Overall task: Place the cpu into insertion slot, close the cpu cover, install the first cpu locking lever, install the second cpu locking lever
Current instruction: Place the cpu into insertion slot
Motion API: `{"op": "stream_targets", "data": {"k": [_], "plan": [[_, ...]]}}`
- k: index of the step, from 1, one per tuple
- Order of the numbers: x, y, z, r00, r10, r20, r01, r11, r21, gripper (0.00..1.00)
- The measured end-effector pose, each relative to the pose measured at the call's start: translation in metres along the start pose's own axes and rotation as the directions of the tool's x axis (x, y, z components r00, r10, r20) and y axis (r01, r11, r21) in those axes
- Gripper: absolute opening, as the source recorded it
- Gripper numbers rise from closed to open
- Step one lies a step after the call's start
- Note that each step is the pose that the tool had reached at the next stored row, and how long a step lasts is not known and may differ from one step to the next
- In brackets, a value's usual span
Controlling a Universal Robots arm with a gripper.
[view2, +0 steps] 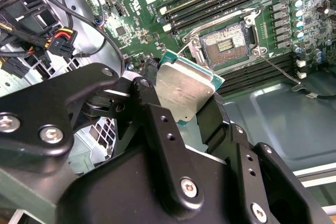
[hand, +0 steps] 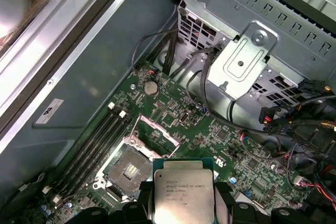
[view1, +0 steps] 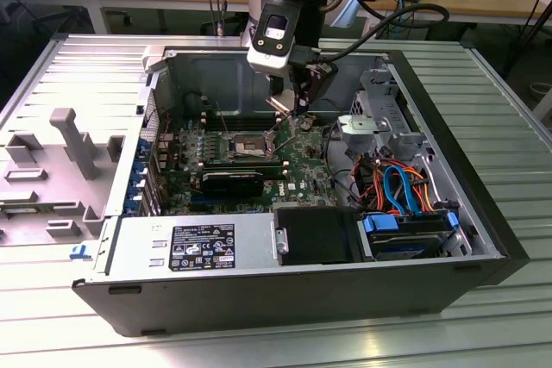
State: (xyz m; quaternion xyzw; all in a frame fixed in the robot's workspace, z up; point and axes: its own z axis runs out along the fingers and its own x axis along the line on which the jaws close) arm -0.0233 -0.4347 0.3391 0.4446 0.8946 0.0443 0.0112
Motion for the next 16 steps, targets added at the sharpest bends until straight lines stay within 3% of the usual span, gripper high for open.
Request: {"op": "stream_targets", "data": {"k": [16], "plan": [[0.0,-0.0001,0.0007,0.9998,0.021,0.0019,-0.021,0.9998,-0.0005,0.55]]}}
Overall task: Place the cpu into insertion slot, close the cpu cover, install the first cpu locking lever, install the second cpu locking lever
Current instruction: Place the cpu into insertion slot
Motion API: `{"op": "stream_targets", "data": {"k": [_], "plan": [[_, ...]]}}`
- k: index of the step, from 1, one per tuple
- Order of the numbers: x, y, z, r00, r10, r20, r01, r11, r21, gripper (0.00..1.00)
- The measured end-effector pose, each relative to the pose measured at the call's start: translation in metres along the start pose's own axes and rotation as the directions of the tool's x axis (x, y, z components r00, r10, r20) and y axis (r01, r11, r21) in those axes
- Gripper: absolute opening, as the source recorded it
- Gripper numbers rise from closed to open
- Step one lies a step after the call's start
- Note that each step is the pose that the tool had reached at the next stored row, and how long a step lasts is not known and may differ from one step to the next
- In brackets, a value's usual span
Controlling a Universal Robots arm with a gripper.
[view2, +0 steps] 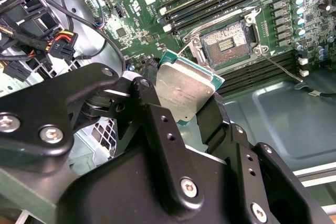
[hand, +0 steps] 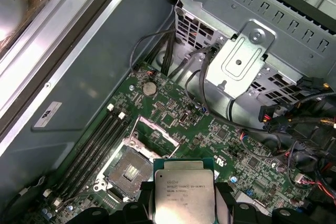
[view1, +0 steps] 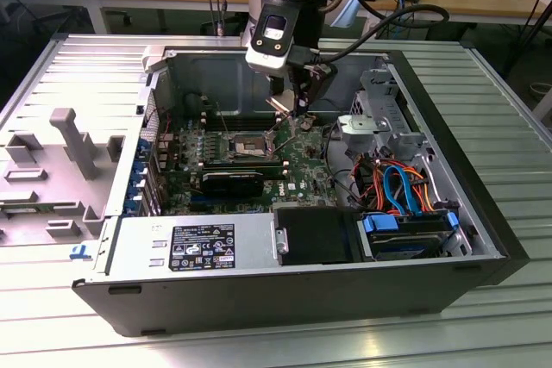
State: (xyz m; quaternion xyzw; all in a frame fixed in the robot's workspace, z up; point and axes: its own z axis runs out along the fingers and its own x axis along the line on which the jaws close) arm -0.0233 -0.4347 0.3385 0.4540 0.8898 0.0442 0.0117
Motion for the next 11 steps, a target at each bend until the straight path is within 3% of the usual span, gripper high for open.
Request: {"op": "stream_targets", "data": {"k": [11], "plan": [[0.0,-0.0001,0.0005,0.9999,0.013,0.0012,-0.013,0.9999,-0.0002,0.55]]}}
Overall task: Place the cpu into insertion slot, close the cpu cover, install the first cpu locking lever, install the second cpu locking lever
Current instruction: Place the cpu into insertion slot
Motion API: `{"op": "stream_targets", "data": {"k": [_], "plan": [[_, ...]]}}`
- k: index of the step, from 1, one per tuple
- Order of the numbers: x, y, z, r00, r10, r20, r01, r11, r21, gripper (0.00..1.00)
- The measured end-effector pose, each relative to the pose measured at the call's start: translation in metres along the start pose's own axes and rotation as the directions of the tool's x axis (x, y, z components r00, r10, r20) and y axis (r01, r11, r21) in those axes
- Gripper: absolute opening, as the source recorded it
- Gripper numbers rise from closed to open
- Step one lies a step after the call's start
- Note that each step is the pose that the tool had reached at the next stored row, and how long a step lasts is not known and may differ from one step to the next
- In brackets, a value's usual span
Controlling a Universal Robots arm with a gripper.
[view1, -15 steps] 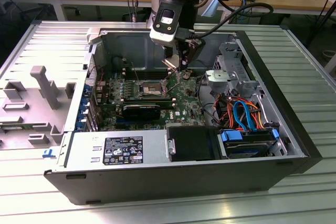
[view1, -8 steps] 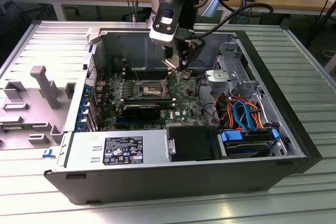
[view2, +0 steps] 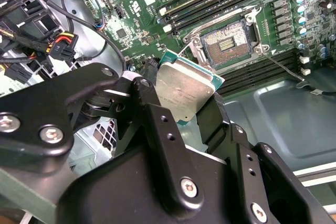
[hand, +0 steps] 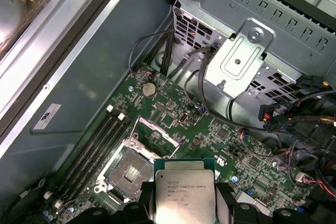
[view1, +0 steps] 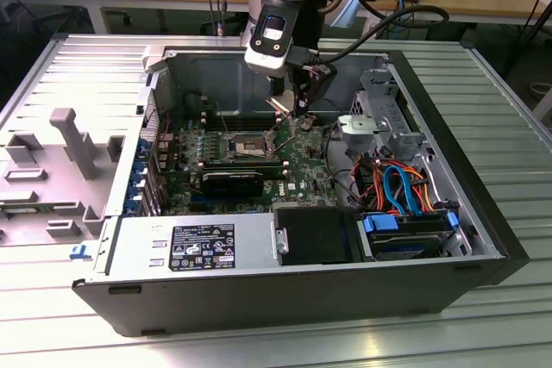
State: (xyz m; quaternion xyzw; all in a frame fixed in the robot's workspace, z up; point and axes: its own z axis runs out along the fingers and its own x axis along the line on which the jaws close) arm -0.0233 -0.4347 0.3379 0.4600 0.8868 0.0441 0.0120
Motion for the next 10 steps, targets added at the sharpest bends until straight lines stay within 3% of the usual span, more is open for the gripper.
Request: {"op": "stream_targets", "data": {"k": [10], "plan": [[0.0,0.0,0.0003,1.0,0.008,0.0007,-0.008,1.0,-0.0002,0.55]]}}
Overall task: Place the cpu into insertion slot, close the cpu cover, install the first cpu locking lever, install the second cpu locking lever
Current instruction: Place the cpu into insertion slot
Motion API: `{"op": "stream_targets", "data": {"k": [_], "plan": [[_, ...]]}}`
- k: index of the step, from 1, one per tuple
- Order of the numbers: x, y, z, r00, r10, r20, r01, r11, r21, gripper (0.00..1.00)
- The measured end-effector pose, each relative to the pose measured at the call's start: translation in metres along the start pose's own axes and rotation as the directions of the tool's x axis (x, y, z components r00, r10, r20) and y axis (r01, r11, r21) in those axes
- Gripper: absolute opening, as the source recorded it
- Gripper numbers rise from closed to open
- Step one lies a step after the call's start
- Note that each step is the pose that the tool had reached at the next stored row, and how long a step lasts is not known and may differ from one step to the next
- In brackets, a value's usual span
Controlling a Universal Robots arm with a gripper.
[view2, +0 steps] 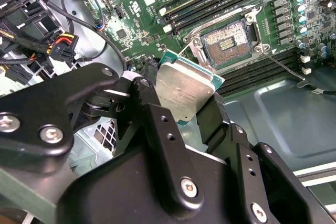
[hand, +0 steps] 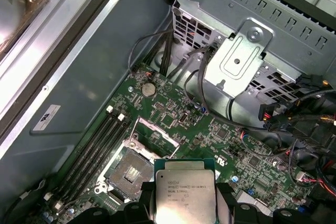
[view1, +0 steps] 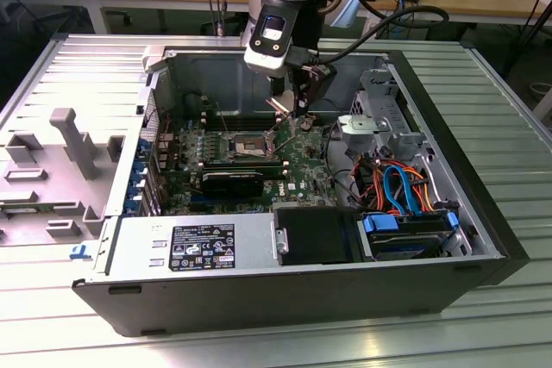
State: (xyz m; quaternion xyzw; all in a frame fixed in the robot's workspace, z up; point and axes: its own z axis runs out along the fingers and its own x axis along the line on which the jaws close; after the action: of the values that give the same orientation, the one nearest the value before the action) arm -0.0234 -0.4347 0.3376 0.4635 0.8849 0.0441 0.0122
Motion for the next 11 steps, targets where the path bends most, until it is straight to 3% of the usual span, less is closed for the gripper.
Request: {"op": "stream_targets", "data": {"k": [11], "plan": [[0.0,0.0,0.0002,1.0,0.008,0.0008,-0.008,1.0,-0.0001,0.55]]}}
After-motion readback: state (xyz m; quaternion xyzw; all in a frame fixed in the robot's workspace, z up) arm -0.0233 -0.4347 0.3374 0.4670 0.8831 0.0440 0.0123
